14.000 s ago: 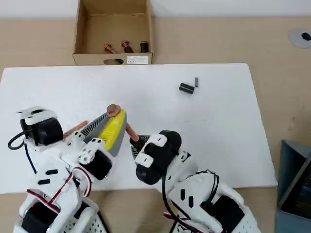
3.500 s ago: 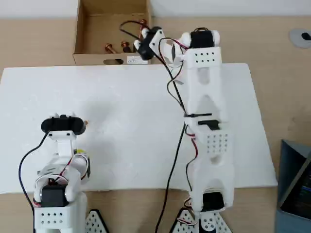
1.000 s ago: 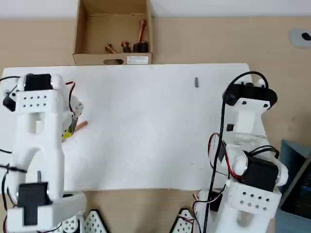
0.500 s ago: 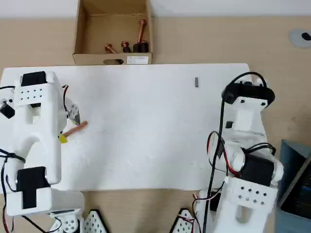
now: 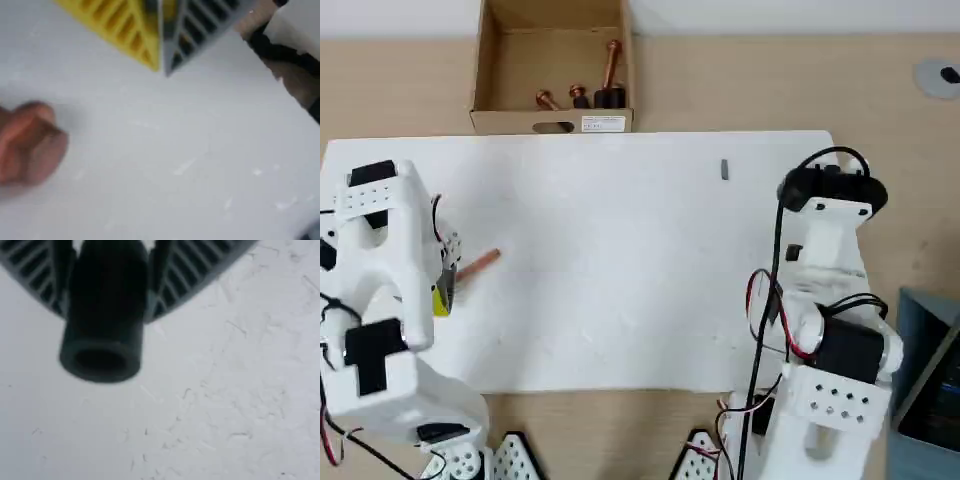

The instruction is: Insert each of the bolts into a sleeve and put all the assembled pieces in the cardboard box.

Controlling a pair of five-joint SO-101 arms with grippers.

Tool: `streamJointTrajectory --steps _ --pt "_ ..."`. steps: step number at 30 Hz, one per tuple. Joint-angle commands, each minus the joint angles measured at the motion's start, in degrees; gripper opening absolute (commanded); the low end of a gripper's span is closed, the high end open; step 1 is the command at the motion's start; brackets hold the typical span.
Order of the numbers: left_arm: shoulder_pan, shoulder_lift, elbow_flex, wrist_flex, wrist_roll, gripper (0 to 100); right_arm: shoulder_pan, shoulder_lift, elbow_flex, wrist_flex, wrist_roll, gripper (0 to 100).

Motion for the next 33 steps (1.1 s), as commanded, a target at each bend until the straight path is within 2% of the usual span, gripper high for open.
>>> streamJointTrajectory --steps 1,12,17,21,29,33 --pt "-0.62 3.12 -3.16 -0.35 -0.35 0 0.48 -0.48 -0.13 -1.49 -0.53 1.0" --pt "-0.7 13.32 -18.46 -5.19 -0.18 0 0.48 -0.48 -0.13 -1.49 -0.53 1.0" --pt "-0.7 14.81 -26.02 -4.04 -0.35 0 0.48 -0.48 -0.04 -1.49 -0.44 1.0" --pt "-0.26 15.25 -31.03 0.88 -0.44 0 0.48 -0.4 -0.04 -1.49 -0.35 1.0" --pt "-0.26 15.25 -32.0 1.85 -0.44 1 0.31 -0.57 1.8 -2.81 -0.18 1.1" --pt "-0.18 15.25 -32.26 1.67 -0.44 4 -0.4 -0.66 1.98 -3.08 -0.18 1.1"
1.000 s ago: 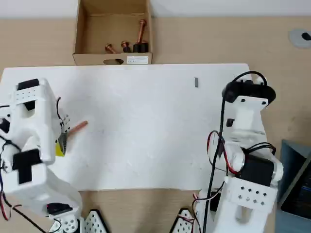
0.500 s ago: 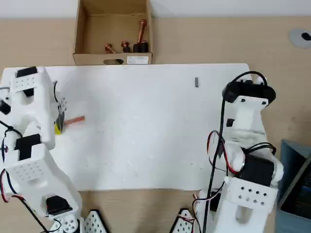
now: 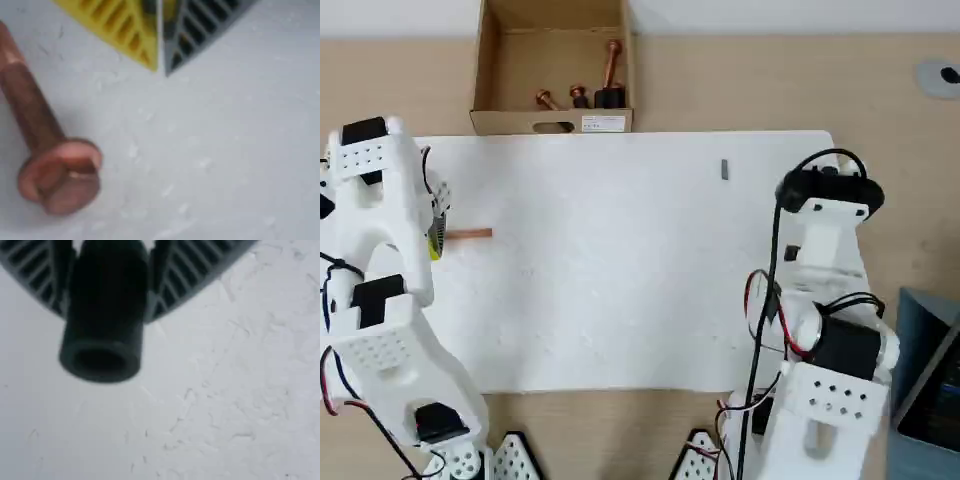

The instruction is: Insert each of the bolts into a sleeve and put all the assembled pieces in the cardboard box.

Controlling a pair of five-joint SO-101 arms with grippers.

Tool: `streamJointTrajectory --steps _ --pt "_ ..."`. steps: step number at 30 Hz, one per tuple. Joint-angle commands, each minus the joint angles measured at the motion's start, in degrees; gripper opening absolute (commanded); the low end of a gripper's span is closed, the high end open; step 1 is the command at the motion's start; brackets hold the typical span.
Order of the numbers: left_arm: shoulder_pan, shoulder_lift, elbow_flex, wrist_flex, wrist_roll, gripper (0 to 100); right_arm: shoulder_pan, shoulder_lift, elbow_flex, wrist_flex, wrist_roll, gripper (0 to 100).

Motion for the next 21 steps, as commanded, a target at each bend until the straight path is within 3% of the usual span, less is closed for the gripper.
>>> streamJointTrajectory --steps 1,7,21 --pt "0.09 -0.57 -3.43 0.44 -0.44 7 -0.75 -0.75 -0.04 -1.41 -0.18 1.1" --pt "0.79 -0.48 -3.43 -0.35 -0.44 21 -2.42 -0.66 -0.22 -1.67 -0.35 1.1" --pt "1.58 -0.4 0.62 -5.19 -0.09 21 -2.68 -0.4 0.13 -5.54 -0.18 1.1"
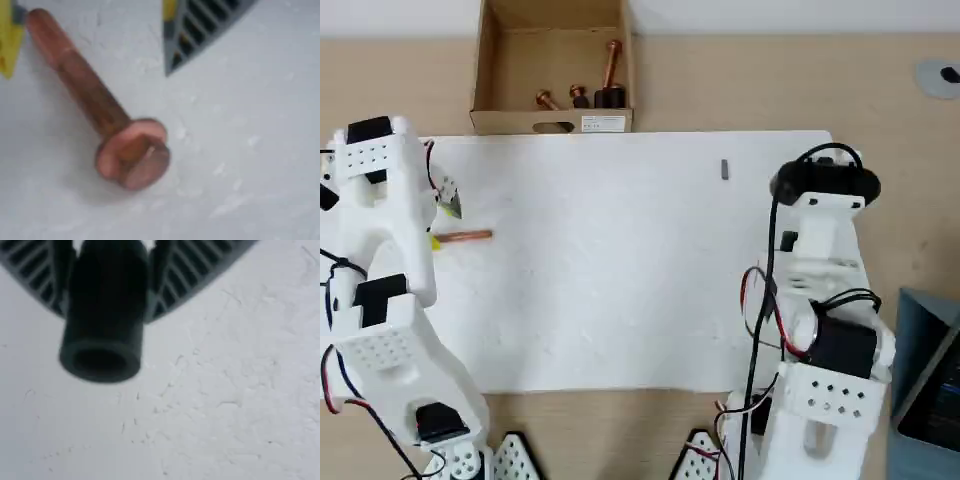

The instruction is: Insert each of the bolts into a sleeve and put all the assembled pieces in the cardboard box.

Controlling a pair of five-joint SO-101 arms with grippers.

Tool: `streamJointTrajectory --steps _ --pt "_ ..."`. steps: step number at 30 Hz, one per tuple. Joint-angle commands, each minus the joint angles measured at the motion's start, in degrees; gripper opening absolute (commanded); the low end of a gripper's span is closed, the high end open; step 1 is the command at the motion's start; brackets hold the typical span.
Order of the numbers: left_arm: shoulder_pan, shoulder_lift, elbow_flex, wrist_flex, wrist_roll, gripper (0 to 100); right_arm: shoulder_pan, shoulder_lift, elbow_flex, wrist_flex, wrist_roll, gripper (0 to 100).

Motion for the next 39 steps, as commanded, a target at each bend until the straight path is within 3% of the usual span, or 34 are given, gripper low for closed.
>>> streamJointTrajectory --steps 1,7,15,17,21,29,33,39 --pt "0.62 -0.31 1.67 -0.62 -0.09 21 -0.66 -0.4 0.13 -1.41 -0.18 1.1" --pt "-1.93 1.1 5.71 -6.95 -0.09 21 -0.66 -0.4 0.13 -1.41 -0.18 1.1" --pt "-3.16 6.11 5.27 -8.7 -0.09 21 -0.66 -0.4 0.13 -1.41 -0.18 1.1" --pt "-3.16 7.08 5.27 -8.7 -0.09 18 -0.66 -0.4 0.13 -1.41 -0.18 1.1" --pt "-3.16 8.13 5.27 -8.7 -0.09 0 -0.66 -0.4 0.13 -1.41 -0.18 1.1" --pt "-2.81 8.04 4.66 -8.79 -0.09 0 -0.66 -0.4 0.04 -1.41 -0.18 1.1" --pt "-2.64 7.96 -0.7 -6.51 -0.35 0 -0.66 -0.66 -0.48 -1.41 -0.18 1.1" --pt "1.76 7.96 -18.81 4.92 -4.31 0 -0.75 -0.4 -3.47 -1.23 -0.18 1.1"
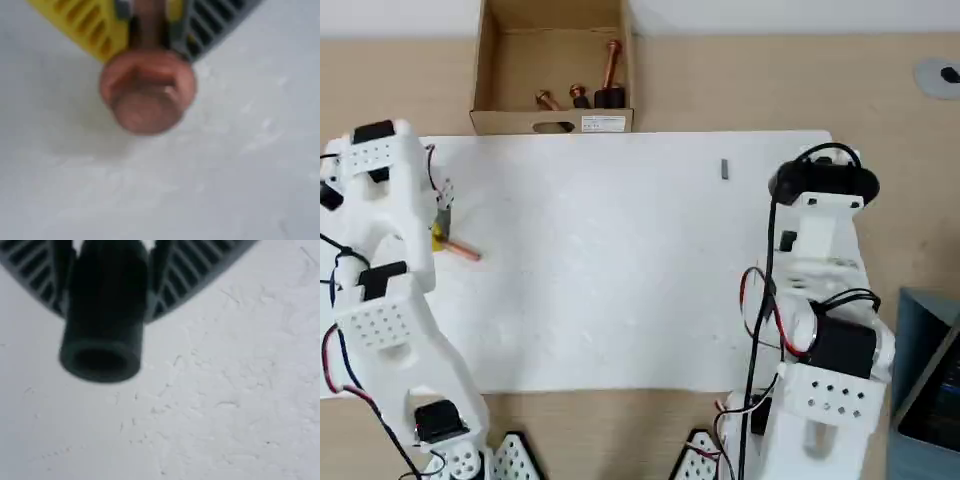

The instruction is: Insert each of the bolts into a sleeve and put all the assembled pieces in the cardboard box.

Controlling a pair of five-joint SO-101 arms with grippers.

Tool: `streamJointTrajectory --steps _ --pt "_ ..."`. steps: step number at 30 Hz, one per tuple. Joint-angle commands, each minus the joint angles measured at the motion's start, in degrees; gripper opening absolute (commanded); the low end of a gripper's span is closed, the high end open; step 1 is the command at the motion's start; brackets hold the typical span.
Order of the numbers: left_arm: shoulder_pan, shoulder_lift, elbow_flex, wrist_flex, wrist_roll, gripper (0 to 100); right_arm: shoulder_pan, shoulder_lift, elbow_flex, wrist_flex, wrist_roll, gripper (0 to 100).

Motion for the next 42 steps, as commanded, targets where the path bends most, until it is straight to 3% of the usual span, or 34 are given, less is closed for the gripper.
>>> streamJointTrajectory --steps 1,10,17,26,32,39,42 --pt "3.96 -1.1 -13.71 5.89 -3.6 0 -0.57 -0.4 -3.91 -1.23 -0.18 1.1" --pt "11.52 -2.77 -38.68 10.37 -18.02 0 -0.57 -0.75 -8.48 -0.97 -0.18 1.0" --pt "16.7 -11.65 -40.0 10.37 -24.53 0 -0.57 -0.84 -13.32 1.23 -0.44 1.0" --pt "24.0 -27.74 -39.47 10.37 -35.08 0 -0.57 -0.84 -23.96 12.13 -0.44 1.0" --pt "29.27 -41.8 -27.78 10.37 -37.54 0 -0.57 -0.84 -27.74 17.41 -0.44 1.0" --pt "33.93 -62.02 -2.2 9.76 -37.01 0 -0.57 -0.92 -27.47 21.01 -0.53 1.0" --pt "33.41 -70.9 8.35 5.71 -36.4 0 -0.57 -1.89 -27.47 20.75 -0.53 1.0"
